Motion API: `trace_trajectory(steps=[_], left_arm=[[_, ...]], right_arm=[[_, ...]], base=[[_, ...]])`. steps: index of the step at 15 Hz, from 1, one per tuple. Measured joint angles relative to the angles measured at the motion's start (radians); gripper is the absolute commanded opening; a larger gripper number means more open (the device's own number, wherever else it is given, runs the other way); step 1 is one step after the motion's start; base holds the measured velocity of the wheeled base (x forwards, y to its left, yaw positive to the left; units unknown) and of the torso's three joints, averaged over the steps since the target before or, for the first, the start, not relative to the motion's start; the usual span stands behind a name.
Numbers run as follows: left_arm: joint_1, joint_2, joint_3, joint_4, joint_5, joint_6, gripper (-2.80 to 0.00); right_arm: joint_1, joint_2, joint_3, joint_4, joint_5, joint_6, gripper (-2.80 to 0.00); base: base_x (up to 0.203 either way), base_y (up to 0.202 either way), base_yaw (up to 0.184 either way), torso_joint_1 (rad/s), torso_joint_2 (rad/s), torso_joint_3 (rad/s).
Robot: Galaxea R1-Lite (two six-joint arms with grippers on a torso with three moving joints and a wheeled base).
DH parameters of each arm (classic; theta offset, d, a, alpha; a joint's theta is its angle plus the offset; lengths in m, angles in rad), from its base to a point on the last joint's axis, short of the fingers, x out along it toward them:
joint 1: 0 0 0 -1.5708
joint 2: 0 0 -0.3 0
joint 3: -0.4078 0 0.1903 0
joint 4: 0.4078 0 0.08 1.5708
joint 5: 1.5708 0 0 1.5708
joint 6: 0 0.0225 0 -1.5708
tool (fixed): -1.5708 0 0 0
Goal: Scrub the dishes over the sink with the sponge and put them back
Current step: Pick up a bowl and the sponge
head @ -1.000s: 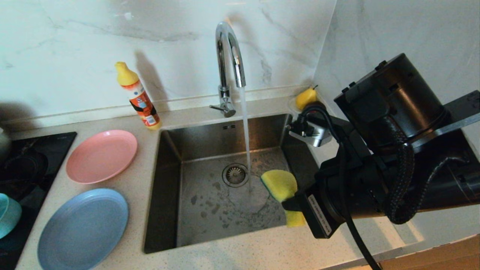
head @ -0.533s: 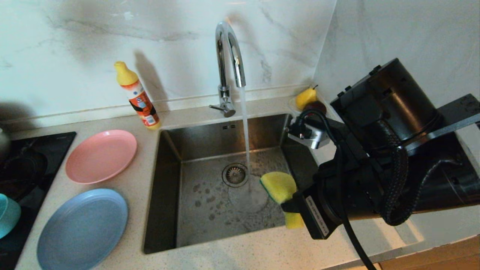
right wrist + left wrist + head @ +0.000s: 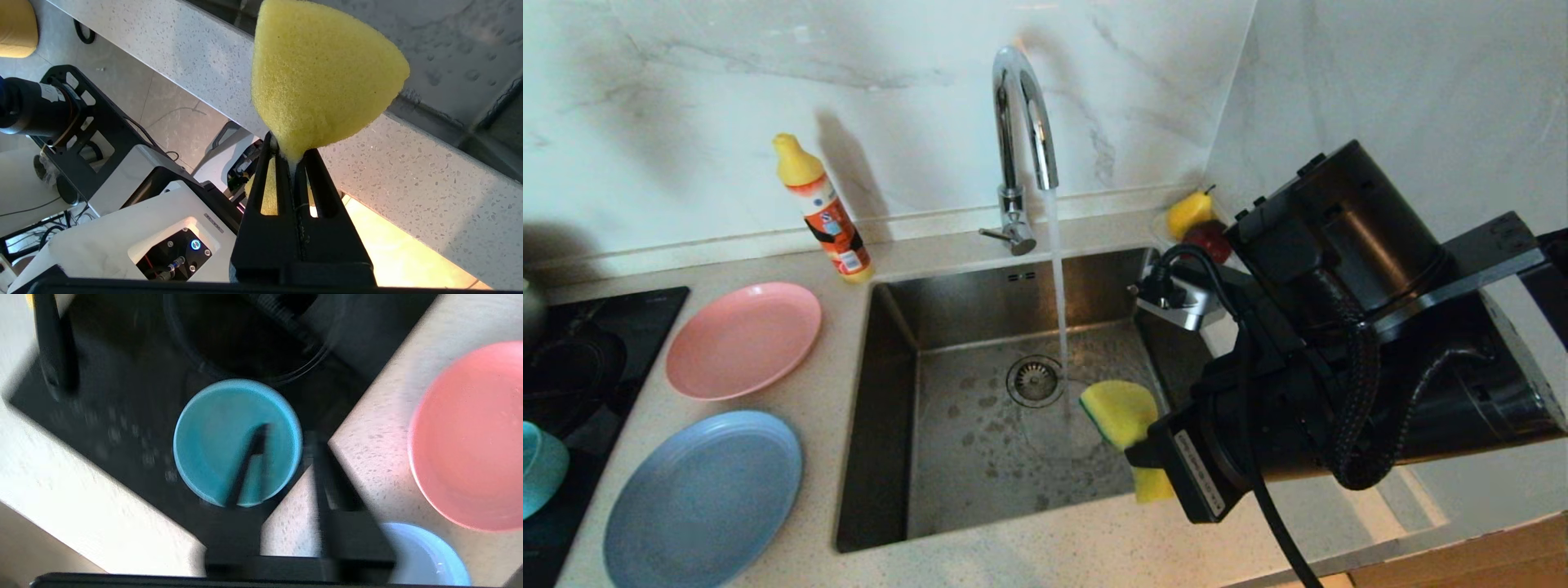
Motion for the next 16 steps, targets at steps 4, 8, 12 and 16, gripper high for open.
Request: trace_trajectory(steps=[4, 8, 12, 16], left_arm=[[0.066, 0.064, 0.009, 0.008, -0.008, -0.024, 0.0], [0.134, 0.146, 0.041, 0.008, -0.006, -0.026, 0.0], [0.155, 0.195, 0.095, 0.004, -0.007, -0.016, 0.0], [0.164, 0.243, 0.106, 0.0, -0.009, -0.019, 0.0]], right_arm=[[-0.002, 0.001, -0.002, 0.002, -0.001, 0.002, -2.8], [-0.009, 0.006, 0.0, 0.001, -0.001, 0.003, -2.8], [-0.01, 0.013, -0.006, 0.001, -0.001, 0.015, -2.8], [-0.011, 0.014, -0.008, 0.002, -0.001, 0.018, -2.8]], base=[[0.0, 0.0, 0.0, 0.0, 0.0, 0.0], [0.0, 0.0, 0.0, 0.0, 0.0, 0.0], [0.0, 0.0, 0.0, 0.0, 0.0, 0.0], [0.0, 0.0, 0.0, 0.0, 0.0, 0.0]])
